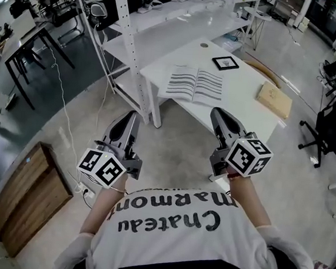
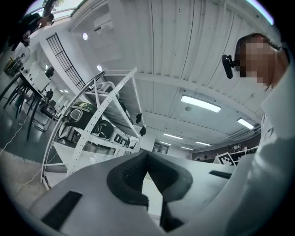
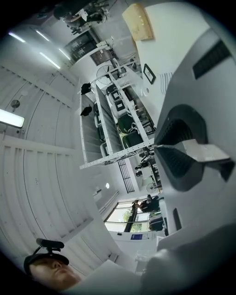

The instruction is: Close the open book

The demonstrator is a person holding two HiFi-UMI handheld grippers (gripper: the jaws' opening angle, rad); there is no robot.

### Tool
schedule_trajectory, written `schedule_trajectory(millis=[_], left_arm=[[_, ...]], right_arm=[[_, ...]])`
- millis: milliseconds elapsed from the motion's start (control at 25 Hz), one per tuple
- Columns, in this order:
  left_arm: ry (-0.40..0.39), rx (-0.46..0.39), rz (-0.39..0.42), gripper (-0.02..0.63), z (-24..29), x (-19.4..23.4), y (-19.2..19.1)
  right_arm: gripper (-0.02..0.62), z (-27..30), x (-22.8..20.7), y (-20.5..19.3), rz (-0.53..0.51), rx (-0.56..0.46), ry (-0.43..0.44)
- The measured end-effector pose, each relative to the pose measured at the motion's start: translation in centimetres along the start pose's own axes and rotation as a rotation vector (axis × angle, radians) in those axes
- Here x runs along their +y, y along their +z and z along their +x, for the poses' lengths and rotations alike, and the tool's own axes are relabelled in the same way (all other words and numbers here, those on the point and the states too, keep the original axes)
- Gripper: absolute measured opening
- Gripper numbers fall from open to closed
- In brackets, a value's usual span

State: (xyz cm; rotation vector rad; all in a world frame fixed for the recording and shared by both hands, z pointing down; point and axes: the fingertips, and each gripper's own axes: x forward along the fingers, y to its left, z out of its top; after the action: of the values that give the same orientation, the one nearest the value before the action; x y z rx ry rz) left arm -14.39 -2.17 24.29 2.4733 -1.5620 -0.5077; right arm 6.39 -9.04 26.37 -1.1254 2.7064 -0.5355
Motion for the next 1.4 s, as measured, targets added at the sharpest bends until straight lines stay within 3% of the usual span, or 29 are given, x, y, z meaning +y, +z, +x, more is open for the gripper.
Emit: schedule_trajectory(millis=[280, 440, 560, 720, 840, 1160, 1400], left_arm=[[-0.02, 0.016, -0.032, 0.023, 1.0, 2.1, -0.2], [-0.017, 0.035, -0.07, 0.023, 1.5, 3.7, -0.4], [-0.01, 0.036, -0.049, 0.023, 1.6, 4.8, -0.2], [0.014, 0.062, -0.046, 0.023, 1.9, 7.1, -1.3], [0.033, 0.1, -0.061, 0.023, 1.8, 8.4, -3.0], [0.106, 0.176, -0.142, 0.023, 2.1, 11.8, -7.0], [0.182, 0.156, -0.134, 0.023, 3.4, 15.1, -6.6]], right_arm=[[0.037, 2.3, -0.9, -0.5, 0.021, 0.023, -0.028], [0.037, 4.5, -1.1, -0.4, 0.054, 0.027, -0.008], [0.037, 6.0, -1.4, -0.4, 0.058, 0.02, 0.012], [0.037, 8.1, -3.6, -3.1, 0.152, 0.04, -0.013], [0.037, 8.9, -5.7, -7.0, 0.204, 0.116, -0.063], [0.037, 10.1, -10.9, -15.7, 0.15, 0.379, -0.193], [0.037, 14.7, -14.6, -17.7, -0.06, 0.522, -0.197]])
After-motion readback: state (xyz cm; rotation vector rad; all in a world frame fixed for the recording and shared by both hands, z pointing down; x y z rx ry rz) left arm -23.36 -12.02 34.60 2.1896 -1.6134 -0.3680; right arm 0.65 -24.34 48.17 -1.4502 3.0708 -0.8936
